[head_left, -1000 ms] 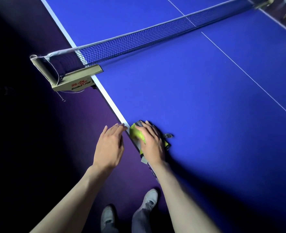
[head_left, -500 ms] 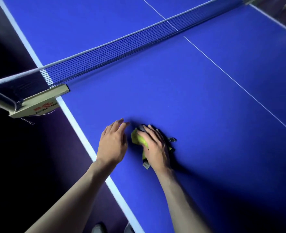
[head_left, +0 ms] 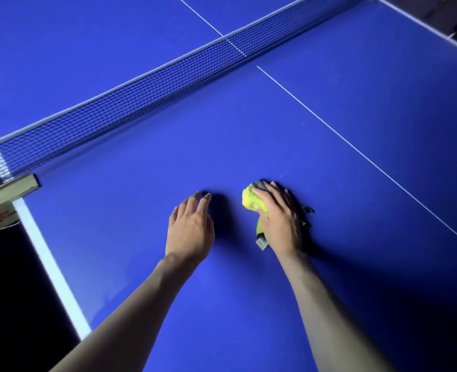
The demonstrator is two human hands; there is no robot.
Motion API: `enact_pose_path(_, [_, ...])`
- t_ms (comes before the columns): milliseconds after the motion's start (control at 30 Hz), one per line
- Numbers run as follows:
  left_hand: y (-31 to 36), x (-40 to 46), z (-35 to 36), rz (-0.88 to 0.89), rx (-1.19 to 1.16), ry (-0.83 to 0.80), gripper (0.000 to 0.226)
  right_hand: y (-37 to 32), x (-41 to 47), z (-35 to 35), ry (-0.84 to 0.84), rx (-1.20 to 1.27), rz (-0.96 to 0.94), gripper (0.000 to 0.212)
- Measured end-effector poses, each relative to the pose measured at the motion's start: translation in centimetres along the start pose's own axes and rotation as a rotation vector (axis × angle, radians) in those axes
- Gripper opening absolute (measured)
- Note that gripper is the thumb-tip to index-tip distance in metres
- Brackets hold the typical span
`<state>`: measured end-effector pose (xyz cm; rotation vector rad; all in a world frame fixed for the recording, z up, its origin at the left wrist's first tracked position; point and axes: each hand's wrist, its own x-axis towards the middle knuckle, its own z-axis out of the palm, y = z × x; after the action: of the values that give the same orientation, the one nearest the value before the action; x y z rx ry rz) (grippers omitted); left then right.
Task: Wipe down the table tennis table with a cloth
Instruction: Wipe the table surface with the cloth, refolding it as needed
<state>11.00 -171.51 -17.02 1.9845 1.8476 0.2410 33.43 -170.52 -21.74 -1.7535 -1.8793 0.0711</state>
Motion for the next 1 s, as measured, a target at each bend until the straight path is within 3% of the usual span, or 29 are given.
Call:
enact_pose_path(433, [2.4,3.9,3.7,-0.053,0.209,0.111,0.052,14.9,10.0,-2.1,0.12,0.018,0.191,0.044])
enact_pose_path(667, [2.7,4.2,3.9,-0.049,0.228,0.176,0.05,18.3,17.5,-2.4,0.262,0.084,0.556,0.038])
enact_pose_path(867, [2.7,4.5,3.8,-0.024,0.254,0.173,0.051,18.4,19.5,-1.7,0.093,-0.016,0.429,0.035])
enact_pose_path(1000, [2.6,4.5,3.4,-0.031,0.24,0.133,0.053,14.1,16.9,-0.9,0.021,0.065,0.291,0.039])
